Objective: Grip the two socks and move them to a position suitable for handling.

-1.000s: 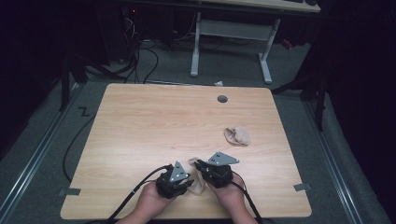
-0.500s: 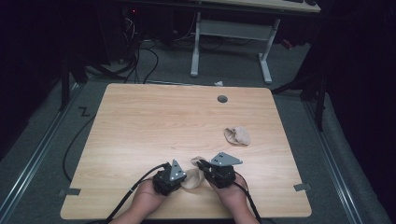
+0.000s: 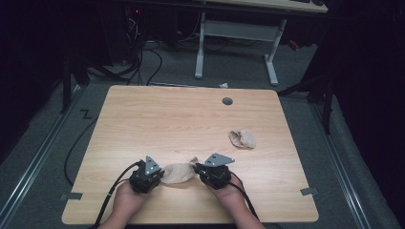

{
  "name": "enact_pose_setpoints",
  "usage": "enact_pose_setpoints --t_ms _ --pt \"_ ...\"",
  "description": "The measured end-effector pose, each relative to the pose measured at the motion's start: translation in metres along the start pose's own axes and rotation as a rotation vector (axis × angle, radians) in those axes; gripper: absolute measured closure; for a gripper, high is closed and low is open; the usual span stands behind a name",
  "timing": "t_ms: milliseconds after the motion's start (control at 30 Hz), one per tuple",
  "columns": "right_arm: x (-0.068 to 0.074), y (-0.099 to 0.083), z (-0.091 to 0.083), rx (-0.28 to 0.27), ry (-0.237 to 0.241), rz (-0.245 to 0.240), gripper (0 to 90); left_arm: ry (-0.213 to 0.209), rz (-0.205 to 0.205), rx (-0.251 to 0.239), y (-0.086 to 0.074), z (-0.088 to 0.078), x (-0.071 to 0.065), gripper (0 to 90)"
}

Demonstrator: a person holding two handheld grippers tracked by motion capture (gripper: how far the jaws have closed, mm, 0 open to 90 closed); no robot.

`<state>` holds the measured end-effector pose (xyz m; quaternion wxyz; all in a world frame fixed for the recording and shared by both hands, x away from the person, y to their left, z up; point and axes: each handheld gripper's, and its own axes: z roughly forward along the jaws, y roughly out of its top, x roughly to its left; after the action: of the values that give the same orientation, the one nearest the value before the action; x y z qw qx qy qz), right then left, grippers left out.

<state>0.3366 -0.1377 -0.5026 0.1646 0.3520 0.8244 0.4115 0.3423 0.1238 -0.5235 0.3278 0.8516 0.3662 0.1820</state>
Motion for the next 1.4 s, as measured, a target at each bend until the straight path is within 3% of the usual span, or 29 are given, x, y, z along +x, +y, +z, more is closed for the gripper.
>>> enact_pose_setpoints --t_ms 167,367,433,533,600,667,700,800,900,1033,1167,1200,1233,1300,1333,1400 --pt "-0.006 -0.003 0.001 0.015 -0.01 0.007 80.9 0.0 -0.027 0.0 -0.001 -0.001 0.007 77.9" --pt "-0.016 -0.008 -0.005 0.018 -0.044 0.038 80.4 0.01 -0.017 0.009 0.002 0.0 0.007 77.6" --pt "-0.02 -0.007 -0.012 0.01 -0.073 0.031 80.4 0.023 -0.012 -0.002 0.004 -0.001 0.006 77.7" --pt "-0.024 -0.002 -0.017 -0.02 -0.07 0.058 84.7 0.019 -0.028 -0.04 0.009 -0.002 0.007 77.6" --pt "-0.024 -0.001 -0.006 0.008 -0.07 0.042 88.5 0.018 -0.025 -0.032 0.011 0.003 0.007 77.9" --pt "-0.025 -0.001 0.01 0.062 -0.072 0.03 89.9 0.021 -0.008 0.0 0.011 0.011 0.005 80.4" --pt "-0.026 -0.002 0.017 0.094 -0.08 0.024 90.0 0.021 -0.002 -0.006 0.011 0.012 0.004 80.9" --pt "-0.026 -0.008 0.024 0.154 -0.063 0.002 90.0 0.008 0.01 -0.003 0.011 0.011 0.001 81.1" --pt "-0.021 -0.014 0.016 0.154 -0.047 -0.005 89.9 -0.002 0.026 0.0 0.01 0.009 -0.002 80.2" --pt "-0.009 -0.027 -0.002 0.158 -0.039 -0.041 89.0 -0.019 0.084 0.012 0.006 0.002 -0.015 79.6" --pt "-0.002 -0.04 -0.018 0.155 -0.011 -0.02 88.6 -0.036 0.151 0.027 0.001 -0.007 -0.032 77.7" --pt "0.0 -0.043 -0.021 0.151 -0.009 -0.024 87.0 -0.053 0.076 0.002 -0.001 -0.007 -0.04 75.8" --pt "0.001 -0.044 -0.024 0.148 -0.005 -0.026 85.0 -0.048 0.08 0.002 -0.001 -0.008 -0.04 73.3" --pt "-0.001 -0.044 -0.031 0.126 -0.017 -0.019 83.1 -0.024 0.13 0.01 0.003 -0.022 -0.031 68.8" --pt "-0.005 -0.042 -0.036 0.105 -0.042 -0.008 81.9 -0.023 0.126 -0.002 0.004 -0.027 -0.026 67.4" --pt "-0.016 -0.041 -0.042 0.077 -0.089 0.003 80.0 -0.024 0.076 -0.051 0.004 -0.043 -0.013 63.7"
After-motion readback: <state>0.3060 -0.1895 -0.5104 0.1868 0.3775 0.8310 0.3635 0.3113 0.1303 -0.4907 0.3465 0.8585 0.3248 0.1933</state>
